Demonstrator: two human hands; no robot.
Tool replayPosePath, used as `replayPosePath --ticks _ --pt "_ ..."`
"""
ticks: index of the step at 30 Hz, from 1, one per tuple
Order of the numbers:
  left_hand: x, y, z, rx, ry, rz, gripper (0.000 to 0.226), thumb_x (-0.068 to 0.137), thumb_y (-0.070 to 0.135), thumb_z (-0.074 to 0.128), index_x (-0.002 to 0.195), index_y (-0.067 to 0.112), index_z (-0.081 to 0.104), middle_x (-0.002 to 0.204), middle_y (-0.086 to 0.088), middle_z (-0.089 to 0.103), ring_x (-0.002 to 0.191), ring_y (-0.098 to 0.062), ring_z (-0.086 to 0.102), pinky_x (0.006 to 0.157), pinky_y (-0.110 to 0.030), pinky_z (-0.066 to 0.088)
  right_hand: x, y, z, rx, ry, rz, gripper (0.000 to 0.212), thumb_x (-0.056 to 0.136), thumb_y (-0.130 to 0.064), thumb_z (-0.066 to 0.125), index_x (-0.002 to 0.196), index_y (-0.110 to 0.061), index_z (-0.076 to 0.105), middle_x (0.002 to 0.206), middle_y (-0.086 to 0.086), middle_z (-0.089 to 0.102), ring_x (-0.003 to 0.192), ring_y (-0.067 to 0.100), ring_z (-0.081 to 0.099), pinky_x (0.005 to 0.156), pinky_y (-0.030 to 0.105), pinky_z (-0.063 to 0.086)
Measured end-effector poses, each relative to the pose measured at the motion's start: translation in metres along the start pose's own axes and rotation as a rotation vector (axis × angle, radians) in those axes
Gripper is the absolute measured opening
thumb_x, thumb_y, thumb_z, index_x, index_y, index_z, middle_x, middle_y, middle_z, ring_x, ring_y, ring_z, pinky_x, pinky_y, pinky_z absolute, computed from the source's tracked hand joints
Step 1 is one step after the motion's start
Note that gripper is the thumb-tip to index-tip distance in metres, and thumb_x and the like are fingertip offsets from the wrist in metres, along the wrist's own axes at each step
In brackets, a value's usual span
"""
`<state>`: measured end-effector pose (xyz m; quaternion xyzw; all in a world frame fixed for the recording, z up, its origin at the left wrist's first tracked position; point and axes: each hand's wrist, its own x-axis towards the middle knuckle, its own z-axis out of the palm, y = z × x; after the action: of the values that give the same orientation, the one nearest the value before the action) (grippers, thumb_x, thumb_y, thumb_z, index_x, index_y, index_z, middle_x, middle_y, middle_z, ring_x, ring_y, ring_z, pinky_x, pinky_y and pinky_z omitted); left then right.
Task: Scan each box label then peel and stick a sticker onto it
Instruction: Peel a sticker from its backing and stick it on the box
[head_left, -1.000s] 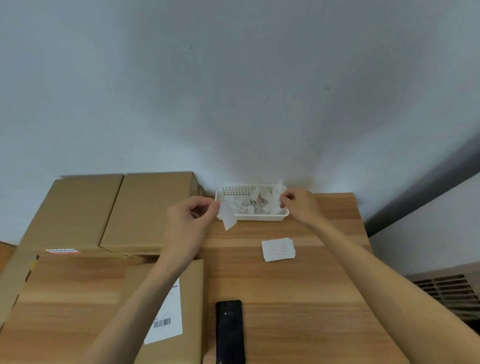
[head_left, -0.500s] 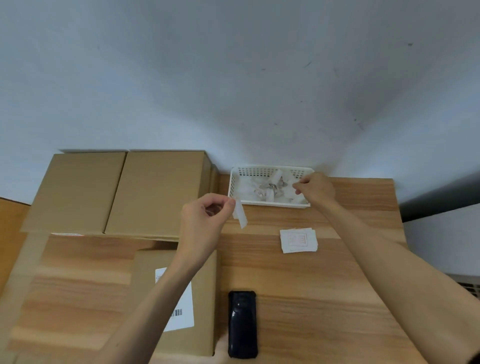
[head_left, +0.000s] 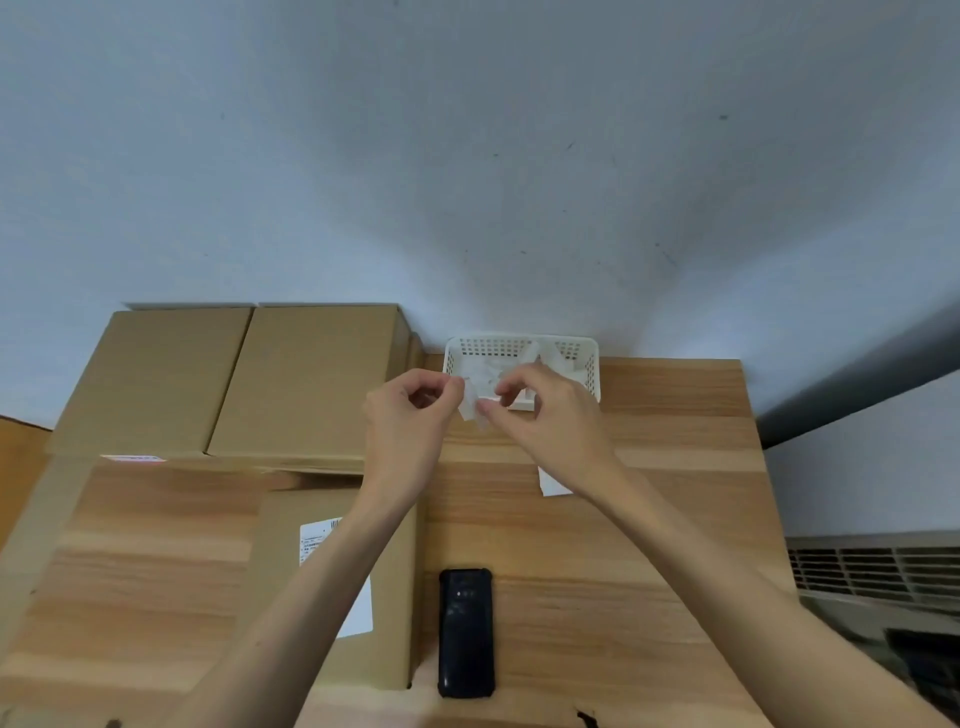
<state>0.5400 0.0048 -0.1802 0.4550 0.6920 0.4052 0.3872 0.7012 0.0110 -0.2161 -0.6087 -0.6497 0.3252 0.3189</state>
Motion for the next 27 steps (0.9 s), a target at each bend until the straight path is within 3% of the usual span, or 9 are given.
replayPosePath --ticks 4,8,12,18,23,27 --pt "-0.025 0.005 -0.006 -0.021 0.016 0.030 0.008 0.088 0.021 0.073 0.081 0.019 0.078 0.075 0.001 0.074 0.066 -0.003 0.061 0.063 -0.016 0.047 -0.030 -0.022 -0.001 -0.093 0.015 -0.143 0.025 0.087 -0.046 0.072 0.091 -0.024 0.062 0.093 -0.016 0.064 0.085 0.001 0.057 0.070 0.028 0.045" --pt "-0.051 0.005 -0.014 -0.036 0.027 0.071 0.007 0.088 0.020 0.074 0.082 0.019 0.078 0.072 0.006 0.074 0.063 0.002 0.059 0.062 -0.011 0.045 -0.054 -0.030 0.001 -0.173 0.090 -0.249 0.020 0.091 -0.036 0.067 0.088 -0.018 0.061 0.090 -0.012 0.064 0.076 0.006 0.057 0.063 0.035 0.049" --pt "-0.070 0.000 -0.026 -0.077 0.005 0.105 0.008 0.089 0.025 0.075 0.088 0.019 0.080 0.075 0.007 0.074 0.064 -0.001 0.058 0.063 -0.015 0.045 -0.070 -0.035 0.003 -0.169 0.153 -0.297 0.014 0.094 -0.029 0.062 0.086 -0.018 0.065 0.086 -0.009 0.067 0.072 0.013 0.063 0.059 0.039 0.052" --pt "-0.086 -0.020 -0.058 -0.193 0.072 0.069 0.016 0.090 0.032 0.075 0.084 0.019 0.078 0.072 0.007 0.069 0.062 -0.005 0.053 0.059 -0.013 0.043 -0.078 -0.048 0.008 0.040 0.120 -0.135 0.011 0.094 -0.024 0.066 0.086 -0.021 0.072 0.086 -0.014 0.070 0.078 0.007 0.063 0.071 0.033 0.052" --pt "-0.084 -0.059 -0.099 -0.175 0.176 -0.048 0.026 0.084 0.030 0.083 0.104 0.020 0.071 0.089 0.006 0.066 0.072 -0.007 0.055 0.058 -0.013 0.045 -0.083 -0.060 0.028 0.313 0.017 0.025 0.018 0.094 -0.019 0.068 0.081 -0.031 0.070 0.083 -0.019 0.068 0.082 -0.008 0.060 0.065 0.012 0.043" --pt "-0.079 -0.093 -0.132 -0.136 0.098 -0.163 0.012 0.081 0.042 0.082 0.086 0.031 0.078 0.088 0.003 0.075 0.072 -0.007 0.061 0.073 -0.030 0.050 -0.090 -0.067 0.061 0.412 -0.082 0.134 0.013 0.094 -0.021 0.067 0.085 -0.028 0.074 0.087 -0.017 0.073 0.080 -0.002 0.063 0.064 0.025 0.045"
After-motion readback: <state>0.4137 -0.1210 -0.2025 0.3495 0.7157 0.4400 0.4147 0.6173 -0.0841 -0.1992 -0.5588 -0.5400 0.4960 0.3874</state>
